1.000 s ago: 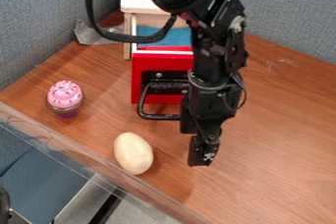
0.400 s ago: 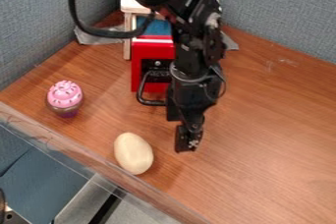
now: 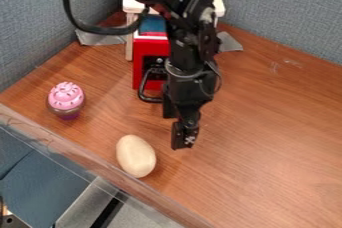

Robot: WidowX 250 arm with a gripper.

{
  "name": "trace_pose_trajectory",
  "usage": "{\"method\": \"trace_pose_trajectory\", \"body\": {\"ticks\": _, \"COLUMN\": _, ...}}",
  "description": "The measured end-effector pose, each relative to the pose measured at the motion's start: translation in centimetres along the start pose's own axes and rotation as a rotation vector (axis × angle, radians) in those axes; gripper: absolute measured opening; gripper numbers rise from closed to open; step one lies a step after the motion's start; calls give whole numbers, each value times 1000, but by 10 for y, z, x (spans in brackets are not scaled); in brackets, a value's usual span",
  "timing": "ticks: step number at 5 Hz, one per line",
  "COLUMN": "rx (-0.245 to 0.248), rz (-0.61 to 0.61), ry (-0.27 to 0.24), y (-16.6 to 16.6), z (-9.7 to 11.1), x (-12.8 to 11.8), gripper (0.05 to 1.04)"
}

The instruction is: Close the drawer

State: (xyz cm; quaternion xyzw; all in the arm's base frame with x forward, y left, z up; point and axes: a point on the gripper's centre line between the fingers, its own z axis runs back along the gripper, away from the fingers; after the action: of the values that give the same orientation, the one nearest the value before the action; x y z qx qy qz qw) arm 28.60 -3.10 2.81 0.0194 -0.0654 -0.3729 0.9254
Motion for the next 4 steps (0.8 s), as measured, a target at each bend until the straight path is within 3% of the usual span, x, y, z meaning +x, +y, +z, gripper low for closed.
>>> {"method": "trace_pose_trajectory", "body": {"ticks": 2, "rx": 3, "rz": 29, "ry": -22, "y": 14, "z": 3, "x": -4, "gripper": 999}}
{"method": "trace_pose_trajectory", "body": {"ticks": 4, "rx": 29, "rz": 77, "ry": -99, "y": 43, "z": 17, "x": 9, "gripper": 999}}
